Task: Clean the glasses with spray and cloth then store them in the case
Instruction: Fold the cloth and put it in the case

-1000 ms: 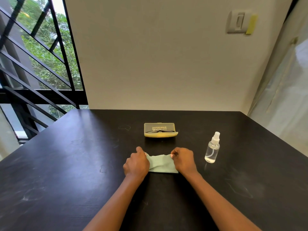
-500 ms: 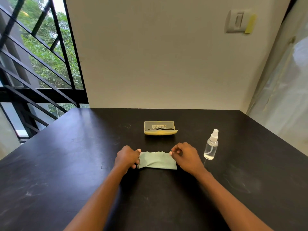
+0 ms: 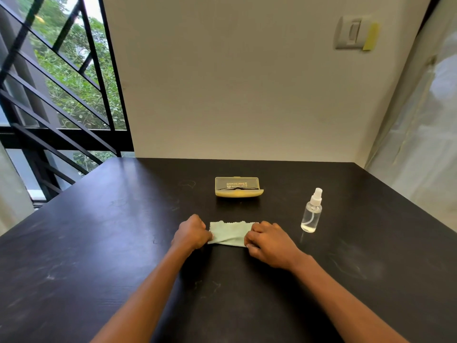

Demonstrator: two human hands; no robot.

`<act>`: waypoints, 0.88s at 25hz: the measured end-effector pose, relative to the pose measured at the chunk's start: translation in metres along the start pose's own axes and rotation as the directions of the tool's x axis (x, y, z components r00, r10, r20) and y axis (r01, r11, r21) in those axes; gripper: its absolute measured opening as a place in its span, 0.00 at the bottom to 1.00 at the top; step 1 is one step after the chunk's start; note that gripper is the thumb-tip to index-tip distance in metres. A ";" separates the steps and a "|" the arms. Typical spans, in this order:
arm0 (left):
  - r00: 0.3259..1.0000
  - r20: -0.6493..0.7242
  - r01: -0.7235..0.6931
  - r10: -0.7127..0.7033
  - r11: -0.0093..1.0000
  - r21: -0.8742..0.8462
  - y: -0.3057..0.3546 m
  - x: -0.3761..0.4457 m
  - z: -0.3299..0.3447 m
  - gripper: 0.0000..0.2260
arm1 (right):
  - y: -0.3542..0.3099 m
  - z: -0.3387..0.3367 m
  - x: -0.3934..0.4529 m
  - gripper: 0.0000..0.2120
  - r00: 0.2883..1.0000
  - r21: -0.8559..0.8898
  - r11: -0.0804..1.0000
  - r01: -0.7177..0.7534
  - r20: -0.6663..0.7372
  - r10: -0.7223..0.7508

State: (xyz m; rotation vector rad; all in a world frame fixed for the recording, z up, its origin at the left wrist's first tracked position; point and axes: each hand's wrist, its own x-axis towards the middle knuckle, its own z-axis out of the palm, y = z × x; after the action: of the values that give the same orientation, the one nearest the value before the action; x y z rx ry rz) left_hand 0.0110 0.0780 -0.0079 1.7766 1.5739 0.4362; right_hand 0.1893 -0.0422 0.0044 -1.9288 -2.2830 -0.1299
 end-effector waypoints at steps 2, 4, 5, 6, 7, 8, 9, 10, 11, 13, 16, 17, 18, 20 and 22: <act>1.000 -0.017 -0.025 0.026 0.999 0.045 0.000 -0.001 0.001 0.07 | 0.003 0.000 -0.006 0.18 0.999 0.003 0.999 0.032 0.002 -0.032; 0.999 -0.021 -0.044 0.046 0.997 0.065 0.000 0.000 0.001 0.06 | 0.006 -0.001 -0.011 0.21 0.999 0.019 0.998 0.053 -0.002 -0.053; 0.998 -0.020 -0.050 0.052 0.996 0.075 -0.001 0.000 0.001 0.05 | 0.007 -0.002 -0.013 0.18 0.999 0.027 0.998 0.048 0.000 -0.048; 0.998 -0.021 -0.065 0.067 0.994 0.092 -0.003 0.001 0.001 0.04 | 0.007 -0.004 -0.014 0.15 0.999 0.041 0.998 0.042 -0.006 -0.042; 0.996 -0.021 -0.089 0.092 0.990 0.108 -0.003 0.000 0.001 0.04 | 0.006 -0.005 -0.015 0.13 1.000 0.062 0.998 0.029 -0.014 -0.028; 0.992 -0.022 -0.121 0.125 0.985 0.120 -0.005 0.000 0.001 0.05 | 0.003 -0.006 -0.014 0.13 1.000 0.090 0.996 0.015 -0.027 -0.012; 0.988 -0.025 -0.147 0.151 0.981 0.124 -0.006 0.001 0.002 0.06 | -0.002 -0.007 -0.013 0.14 0.999 0.117 0.993 0.001 -0.040 0.004; 0.985 -0.024 -0.169 0.174 0.977 0.127 -0.005 0.001 0.001 0.08 | -0.009 -0.007 -0.010 0.15 0.998 0.134 0.991 -0.003 -0.058 0.011; 0.982 -0.022 -0.183 0.188 0.973 0.139 -0.004 0.000 0.001 0.10 | -0.017 -0.007 -0.006 0.15 0.997 0.131 0.991 0.001 -0.072 0.009; 0.977 -0.036 -0.199 0.210 0.960 0.198 -0.003 0.001 0.001 0.12 | -0.034 0.000 0.002 0.17 0.998 0.088 0.996 0.002 -0.067 0.004; 0.968 -0.072 -0.212 0.240 0.938 0.274 -0.003 0.001 0.003 0.13 | -0.051 0.012 0.006 0.21 0.999 0.039 0.999 -0.036 -0.025 0.037; 0.969 -0.080 -0.203 0.233 0.940 0.274 -0.003 0.001 0.003 0.13 | -0.053 0.014 0.005 0.24 0.998 0.039 0.998 -0.050 -0.027 0.051; 0.972 -0.086 -0.190 0.219 0.946 0.263 -0.004 0.002 0.003 0.14 | -0.053 0.016 0.003 0.26 0.998 0.048 0.997 -0.060 -0.032 0.062; 0.978 -0.093 -0.160 0.187 0.958 0.237 -0.006 0.004 0.002 0.15 | -0.050 0.015 0.001 0.23 0.997 0.071 0.994 -0.080 -0.018 0.081; 0.982 -0.084 -0.147 0.170 0.963 0.224 -0.006 0.005 0.002 0.15 | -0.050 0.012 0.002 0.19 0.994 0.109 0.988 -0.111 0.005 0.111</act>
State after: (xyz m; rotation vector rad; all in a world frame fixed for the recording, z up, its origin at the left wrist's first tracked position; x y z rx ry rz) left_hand 0.0093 0.0819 -0.0145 2.0867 1.6057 0.4519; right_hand 0.1395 -0.0469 -0.0060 -1.9929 -2.1275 0.0066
